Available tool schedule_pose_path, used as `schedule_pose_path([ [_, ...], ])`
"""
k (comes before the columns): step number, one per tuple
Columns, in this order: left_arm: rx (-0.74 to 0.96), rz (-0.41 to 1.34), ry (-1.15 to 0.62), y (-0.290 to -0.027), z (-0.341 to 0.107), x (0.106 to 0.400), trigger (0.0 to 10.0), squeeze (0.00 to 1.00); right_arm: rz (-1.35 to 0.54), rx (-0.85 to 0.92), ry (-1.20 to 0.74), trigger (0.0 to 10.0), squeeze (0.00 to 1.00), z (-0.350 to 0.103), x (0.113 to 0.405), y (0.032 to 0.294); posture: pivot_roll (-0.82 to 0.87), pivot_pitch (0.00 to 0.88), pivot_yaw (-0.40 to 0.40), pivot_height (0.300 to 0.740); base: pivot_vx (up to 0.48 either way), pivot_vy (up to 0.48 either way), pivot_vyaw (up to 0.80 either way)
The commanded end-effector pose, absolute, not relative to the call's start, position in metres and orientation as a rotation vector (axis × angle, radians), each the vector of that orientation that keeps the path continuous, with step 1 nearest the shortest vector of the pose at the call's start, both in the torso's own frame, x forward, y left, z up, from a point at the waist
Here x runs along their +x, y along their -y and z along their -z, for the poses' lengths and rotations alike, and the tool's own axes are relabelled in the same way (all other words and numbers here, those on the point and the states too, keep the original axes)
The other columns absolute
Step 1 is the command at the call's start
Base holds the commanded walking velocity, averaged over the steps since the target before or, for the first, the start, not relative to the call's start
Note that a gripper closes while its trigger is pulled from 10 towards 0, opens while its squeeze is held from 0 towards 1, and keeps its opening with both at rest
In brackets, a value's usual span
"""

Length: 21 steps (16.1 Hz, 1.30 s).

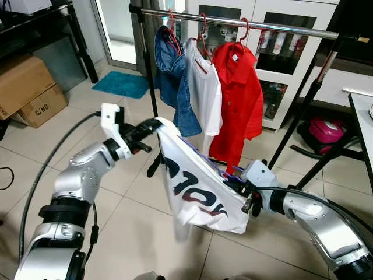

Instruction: Hang hanger

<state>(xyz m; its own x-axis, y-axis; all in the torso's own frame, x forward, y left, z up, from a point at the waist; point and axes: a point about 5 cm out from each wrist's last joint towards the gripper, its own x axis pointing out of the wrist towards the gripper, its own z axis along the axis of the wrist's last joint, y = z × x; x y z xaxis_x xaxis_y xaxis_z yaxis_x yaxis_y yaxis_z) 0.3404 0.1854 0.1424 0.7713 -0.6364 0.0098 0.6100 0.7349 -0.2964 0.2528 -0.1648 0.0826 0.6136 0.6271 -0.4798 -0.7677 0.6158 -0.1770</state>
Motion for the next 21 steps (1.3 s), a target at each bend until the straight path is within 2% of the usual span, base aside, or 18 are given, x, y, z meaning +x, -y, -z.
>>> schedule_pose_path([
  [1,-0.204,0.472,0.128,-0.236,-0.196,0.351,0.0,0.0,-0.748,-0.349,-0.603,0.0,0.0,-0.048,0.232,0.198,-0.08,0.0,0.045,0.74,0.0,0.0,0.0],
  [4,0.087,0.36,-0.041,-0.245,-0.172,0.351,0.0,0.0,-0.808,-0.274,-0.458,0.0,0.0,-0.069,0.237,0.187,-0.08,0.0,0.047,0.74,0.0,0.0,0.0],
  [7,0.087,0.276,-0.031,-0.257,-0.173,0.353,0.0,0.0,-0.856,-0.251,-0.404,0.0,0.0,-0.082,0.237,0.187,-0.09,0.0,0.047,0.74,0.0,0.0,0.0],
  [8,0.025,0.23,-0.005,-0.264,-0.175,0.353,0.0,0.0,-0.863,-0.247,-0.395,0.0,0.0,-0.085,0.237,0.19,-0.09,0.0,0.045,0.74,0.0,0.0,0.0],
  [11,-0.114,0.256,0.055,-0.263,-0.179,0.354,0.0,0.0,-0.853,-0.217,-0.37,0.0,0.0,-0.088,0.238,0.192,-0.09,0.0,0.042,0.74,0.0,0.0,0.0],
  [16,-0.067,0.218,-0.022,-0.272,-0.161,0.35,0.0,0.0,-0.83,-0.143,-0.304,0.0,0.0,-0.099,0.241,0.195,-0.09,0.0,0.046,0.74,0.0,0.0,0.0],
  [19,-0.236,0.199,0.019,-0.278,-0.163,0.349,0.0,0.0,-0.819,-0.118,-0.276,0.0,0.0,-0.103,0.242,0.197,-0.09,0.0,0.047,0.74,0.0,0.0,0.0],
  [20,-0.412,0.238,0.064,-0.278,-0.167,0.348,0.0,0.0,-0.824,-0.127,-0.285,0.0,0.0,-0.102,0.241,0.196,-0.09,0.0,0.048,0.74,0.0,0.0,0.0],
  [21,-0.499,0.278,0.078,-0.276,-0.168,0.348,0.0,0.0,-0.826,-0.126,-0.286,0.0,0.0,-0.101,0.24,0.196,-0.09,0.0,0.048,0.74,0.0,0.0,0.0],
])
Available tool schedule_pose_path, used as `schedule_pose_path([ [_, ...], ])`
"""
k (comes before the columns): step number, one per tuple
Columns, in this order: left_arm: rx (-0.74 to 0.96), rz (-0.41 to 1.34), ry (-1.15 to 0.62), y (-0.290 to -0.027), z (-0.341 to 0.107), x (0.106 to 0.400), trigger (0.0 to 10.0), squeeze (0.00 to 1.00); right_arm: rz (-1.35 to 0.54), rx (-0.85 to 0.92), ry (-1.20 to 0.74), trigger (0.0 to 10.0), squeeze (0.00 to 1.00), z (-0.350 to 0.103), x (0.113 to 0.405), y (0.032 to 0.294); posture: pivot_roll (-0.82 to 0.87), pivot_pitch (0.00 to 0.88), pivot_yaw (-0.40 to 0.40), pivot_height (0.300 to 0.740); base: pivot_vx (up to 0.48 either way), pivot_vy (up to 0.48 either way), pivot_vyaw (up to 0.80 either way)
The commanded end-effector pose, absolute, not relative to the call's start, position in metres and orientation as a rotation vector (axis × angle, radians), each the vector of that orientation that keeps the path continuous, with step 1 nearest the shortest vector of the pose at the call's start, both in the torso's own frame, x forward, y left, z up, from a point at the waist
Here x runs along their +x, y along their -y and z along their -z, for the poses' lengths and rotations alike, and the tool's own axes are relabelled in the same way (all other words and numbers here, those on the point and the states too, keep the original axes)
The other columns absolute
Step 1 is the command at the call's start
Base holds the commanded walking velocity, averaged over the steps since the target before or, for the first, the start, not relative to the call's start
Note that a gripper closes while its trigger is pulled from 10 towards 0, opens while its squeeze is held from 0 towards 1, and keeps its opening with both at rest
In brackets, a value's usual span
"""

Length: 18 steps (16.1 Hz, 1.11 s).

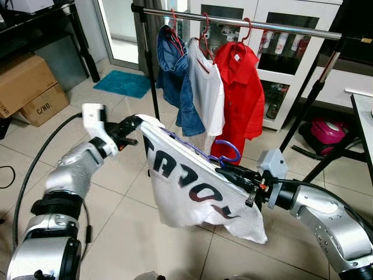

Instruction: Hang hanger

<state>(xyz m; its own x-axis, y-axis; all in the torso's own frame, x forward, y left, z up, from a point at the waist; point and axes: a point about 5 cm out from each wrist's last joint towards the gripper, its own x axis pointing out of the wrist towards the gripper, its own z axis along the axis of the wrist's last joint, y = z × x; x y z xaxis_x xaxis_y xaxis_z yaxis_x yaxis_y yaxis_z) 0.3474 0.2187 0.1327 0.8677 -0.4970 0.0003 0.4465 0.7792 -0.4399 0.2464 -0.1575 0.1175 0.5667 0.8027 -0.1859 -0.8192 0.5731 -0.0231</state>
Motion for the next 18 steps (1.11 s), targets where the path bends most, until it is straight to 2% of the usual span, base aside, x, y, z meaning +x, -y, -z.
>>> schedule_pose_path([
  [1,-0.532,0.299,0.084,-0.275,-0.169,0.348,0.0,0.0,-0.826,-0.126,-0.287,0.0,0.0,-0.101,0.24,0.195,-0.09,0.0,0.048,0.74,0.0,0.0,0.0],
  [4,-0.848,0.415,0.201,-0.27,-0.183,0.347,0.0,0.0,-0.833,-0.118,-0.285,0.0,0.0,-0.099,0.239,0.19,-0.09,0.0,0.052,0.74,0.0,0.0,0.0],
  [7,-0.97,0.392,0.238,-0.276,-0.186,0.348,0.0,0.0,-0.833,-0.117,-0.283,0.0,0.0,-0.098,0.239,0.189,-0.09,0.0,0.056,0.74,0.0,0.0,0.0],
  [8,-0.943,0.389,0.214,-0.276,-0.185,0.348,0.0,0.0,-0.83,-0.126,-0.283,0.0,0.0,-0.099,0.239,0.189,-0.09,0.0,0.057,0.74,0.0,0.0,0.0],
  [10,-0.585,0.411,0.026,-0.26,-0.17,0.349,0.0,0.0,-0.813,-0.239,-0.321,0.0,0.0,-0.1,0.242,0.193,-0.09,0.0,0.059,0.74,0.0,0.0,0.0],
  [12,-0.048,0.542,-0.18,-0.226,-0.155,0.346,0.0,0.0,-0.771,-0.358,-0.385,0.0,0.0,-0.104,0.248,0.193,-0.09,0.0,0.064,0.74,0.0,0.0,0.0],
  [13,0.08,0.568,-0.194,-0.215,-0.157,0.347,0.0,0.0,-0.773,-0.43,-0.436,0.0,0.0,-0.1,0.247,0.195,-0.09,0.0,0.065,0.74,0.0,0.0,0.0],
  [16,0.148,0.676,-0.169,-0.175,-0.16,0.348,0.0,0.0,-0.805,-0.508,-0.512,0.0,0.0,-0.093,0.243,0.192,-0.09,0.0,0.048,0.74,0.0,0.0,0.0],
  [18,0.152,0.713,-0.193,-0.153,-0.147,0.346,0.0,0.0,-0.831,-0.537,-0.532,0.0,0.0,-0.093,0.246,0.182,-0.09,0.0,0.033,0.74,0.0,0.0,0.0],
])
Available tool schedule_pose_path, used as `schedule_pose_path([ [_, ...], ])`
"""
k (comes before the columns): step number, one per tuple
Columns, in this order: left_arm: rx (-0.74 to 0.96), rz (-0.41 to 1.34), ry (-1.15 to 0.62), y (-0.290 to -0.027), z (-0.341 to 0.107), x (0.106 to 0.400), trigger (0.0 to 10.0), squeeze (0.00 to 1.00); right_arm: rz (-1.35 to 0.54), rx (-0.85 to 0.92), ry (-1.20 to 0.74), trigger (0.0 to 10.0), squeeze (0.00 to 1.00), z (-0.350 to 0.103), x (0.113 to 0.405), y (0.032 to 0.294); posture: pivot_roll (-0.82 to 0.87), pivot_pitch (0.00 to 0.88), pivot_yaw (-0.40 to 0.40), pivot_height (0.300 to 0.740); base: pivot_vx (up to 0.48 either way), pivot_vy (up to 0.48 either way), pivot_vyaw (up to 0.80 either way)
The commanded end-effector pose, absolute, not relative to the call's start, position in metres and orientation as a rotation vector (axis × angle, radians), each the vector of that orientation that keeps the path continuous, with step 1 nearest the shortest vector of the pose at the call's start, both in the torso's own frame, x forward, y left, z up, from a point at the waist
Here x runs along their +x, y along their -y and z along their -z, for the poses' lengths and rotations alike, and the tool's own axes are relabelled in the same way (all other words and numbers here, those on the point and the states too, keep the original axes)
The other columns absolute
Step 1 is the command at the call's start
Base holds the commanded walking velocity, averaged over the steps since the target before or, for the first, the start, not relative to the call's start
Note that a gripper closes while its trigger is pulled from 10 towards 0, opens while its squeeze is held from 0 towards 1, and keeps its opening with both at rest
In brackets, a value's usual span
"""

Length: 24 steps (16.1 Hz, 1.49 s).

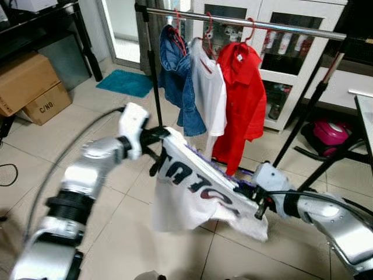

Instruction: Hang hanger

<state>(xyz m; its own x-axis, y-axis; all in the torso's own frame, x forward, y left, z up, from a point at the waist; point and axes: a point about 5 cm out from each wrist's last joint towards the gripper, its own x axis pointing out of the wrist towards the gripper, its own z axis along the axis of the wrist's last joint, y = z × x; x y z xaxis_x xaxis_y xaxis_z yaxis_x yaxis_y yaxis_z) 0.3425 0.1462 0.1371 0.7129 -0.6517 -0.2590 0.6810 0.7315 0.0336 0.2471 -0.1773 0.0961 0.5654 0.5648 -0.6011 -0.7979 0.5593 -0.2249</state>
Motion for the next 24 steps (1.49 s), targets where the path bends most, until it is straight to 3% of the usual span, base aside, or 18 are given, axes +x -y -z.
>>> schedule_pose_path([
  [1,0.171,0.716,-0.217,-0.145,-0.138,0.344,0.0,0.0,-0.84,-0.535,-0.531,0.0,0.0,-0.095,0.248,0.176,-0.09,0.0,0.027,0.74,0.0,0.0,0.0],
  [3,0.316,0.825,-0.315,-0.123,-0.105,0.324,0.0,0.0,-0.881,-0.446,-0.465,0.0,0.0,-0.108,0.252,0.148,-0.1,0.0,0.012,0.74,0.0,0.0,0.0],
  [6,0.394,0.847,-0.328,-0.113,-0.091,0.315,0.0,0.0,-0.921,-0.418,-0.451,0.0,0.0,-0.112,0.251,0.137,-0.11,0.0,-0.007,0.74,0.0,0.0,0.0],
  [11,0.15,0.86,-0.102,-0.082,-0.123,0.312,0.0,0.0,-0.932,-0.503,-0.752,0.0,0.0,-0.058,0.232,0.133,-0.13,0.0,0.001,0.74,0.0,0.0,0.0],
  [14,0.216,0.879,-0.126,-0.084,-0.115,0.306,0.0,0.0,-0.856,-0.465,-0.729,0.0,0.0,-0.056,0.236,0.134,-0.14,0.0,0.008,0.74,0.0,0.0,0.0],
  [16,0.345,0.87,-0.213,-0.098,-0.096,0.301,0.0,0.0,-0.85,-0.283,-0.501,0.0,0.0,-0.089,0.25,0.12,-0.15,0.0,0.008,0.74,0.0,0.0,0.0],
  [20,0.348,0.846,-0.253,-0.118,-0.088,0.299,0.0,0.0,-0.931,-0.119,-0.264,0.0,0.0,-0.118,0.25,0.109,-0.12,0.0,0.02,0.74,0.0,0.0,0.0],
  [23,0.32,0.864,-0.233,-0.123,-0.093,0.299,0.0,0.0,-0.903,-0.214,-0.293,0.0,0.0,-0.117,0.258,0.109,-0.09,0.0,0.018,0.74,0.0,0.0,0.0],
  [24,0.272,0.859,-0.174,-0.123,-0.104,0.299,0.0,0.0,-0.876,-0.331,-0.343,0.0,0.0,-0.111,0.261,0.117,-0.07,0.0,0.008,0.74,0.0,0.0,0.0],
])
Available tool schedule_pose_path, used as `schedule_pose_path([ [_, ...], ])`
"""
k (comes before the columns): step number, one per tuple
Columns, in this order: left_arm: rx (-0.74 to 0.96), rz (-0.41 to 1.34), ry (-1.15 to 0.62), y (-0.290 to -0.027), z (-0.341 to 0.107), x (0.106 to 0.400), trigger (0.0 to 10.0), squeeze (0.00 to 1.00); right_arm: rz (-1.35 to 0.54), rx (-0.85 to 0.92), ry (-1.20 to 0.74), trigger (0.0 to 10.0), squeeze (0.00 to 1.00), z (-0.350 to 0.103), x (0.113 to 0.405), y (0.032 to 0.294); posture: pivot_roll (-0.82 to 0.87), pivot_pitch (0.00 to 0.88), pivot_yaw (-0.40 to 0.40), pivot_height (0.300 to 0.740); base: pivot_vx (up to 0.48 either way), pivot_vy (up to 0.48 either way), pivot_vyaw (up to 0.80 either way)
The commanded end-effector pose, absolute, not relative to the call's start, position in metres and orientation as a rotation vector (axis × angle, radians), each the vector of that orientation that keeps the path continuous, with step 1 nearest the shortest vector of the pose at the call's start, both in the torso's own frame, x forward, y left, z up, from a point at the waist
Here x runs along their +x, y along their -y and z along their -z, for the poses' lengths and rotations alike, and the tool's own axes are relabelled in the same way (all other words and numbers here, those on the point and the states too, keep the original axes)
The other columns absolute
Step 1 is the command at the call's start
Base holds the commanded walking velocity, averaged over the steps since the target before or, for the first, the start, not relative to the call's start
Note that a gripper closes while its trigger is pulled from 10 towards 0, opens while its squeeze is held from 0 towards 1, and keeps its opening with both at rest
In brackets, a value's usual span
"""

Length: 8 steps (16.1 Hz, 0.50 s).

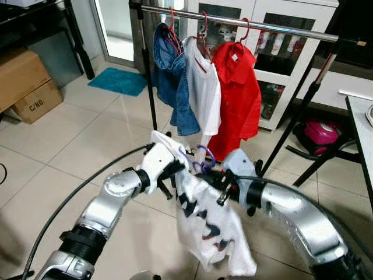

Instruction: Hang hanger

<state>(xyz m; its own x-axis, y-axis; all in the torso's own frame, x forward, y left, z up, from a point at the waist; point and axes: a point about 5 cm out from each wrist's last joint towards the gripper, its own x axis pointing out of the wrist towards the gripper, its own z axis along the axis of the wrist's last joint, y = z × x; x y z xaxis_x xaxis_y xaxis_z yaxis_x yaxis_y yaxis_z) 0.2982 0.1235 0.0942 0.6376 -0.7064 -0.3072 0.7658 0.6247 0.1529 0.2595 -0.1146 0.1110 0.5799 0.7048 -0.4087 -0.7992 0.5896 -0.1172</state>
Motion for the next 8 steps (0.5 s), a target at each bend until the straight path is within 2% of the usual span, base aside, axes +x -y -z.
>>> schedule_pose_path([
  [1,0.251,0.86,-0.153,-0.123,-0.109,0.3,0.0,0.0,-0.87,-0.374,-0.362,0.0,0.0,-0.109,0.263,0.119,-0.06,0.0,0.005,0.74,0.0,0.0,0.0],
  [3,0.246,0.871,-0.13,-0.131,-0.115,0.295,0.0,0.0,-0.867,-0.45,-0.435,0.0,0.0,-0.093,0.269,0.12,-0.03,0.0,-0.013,0.74,0.0,0.0,0.0],
  [4,0.315,0.8,-0.163,-0.142,-0.108,0.295,10.0,0.0,-0.867,-0.457,-0.432,0.0,0.0,-0.095,0.27,0.119,-0.04,0.0,-0.003,0.74,0.0,0.0,0.0],
  [5,0.329,0.791,-0.196,-0.15,-0.104,0.295,10.0,0.0,-0.858,-0.438,-0.428,0.0,0.0,-0.099,0.27,0.12,-0.05,0.0,0.009,0.74,0.0,0.0,0.0],
  [6,0.299,0.796,-0.209,-0.154,-0.106,0.297,10.0,1.0,-0.83,-0.44,-0.426,0.0,0.0,-0.101,0.271,0.129,-0.06,0.0,0.03,0.74,0.0,0.0,0.0],
  [8,0.316,0.828,-0.197,-0.154,-0.115,0.301,10.0,1.0,-0.784,-0.443,-0.442,0.0,0.0,-0.097,0.275,0.145,-0.03,0.0,0.014,0.74,0.0,0.0,0.0],
])
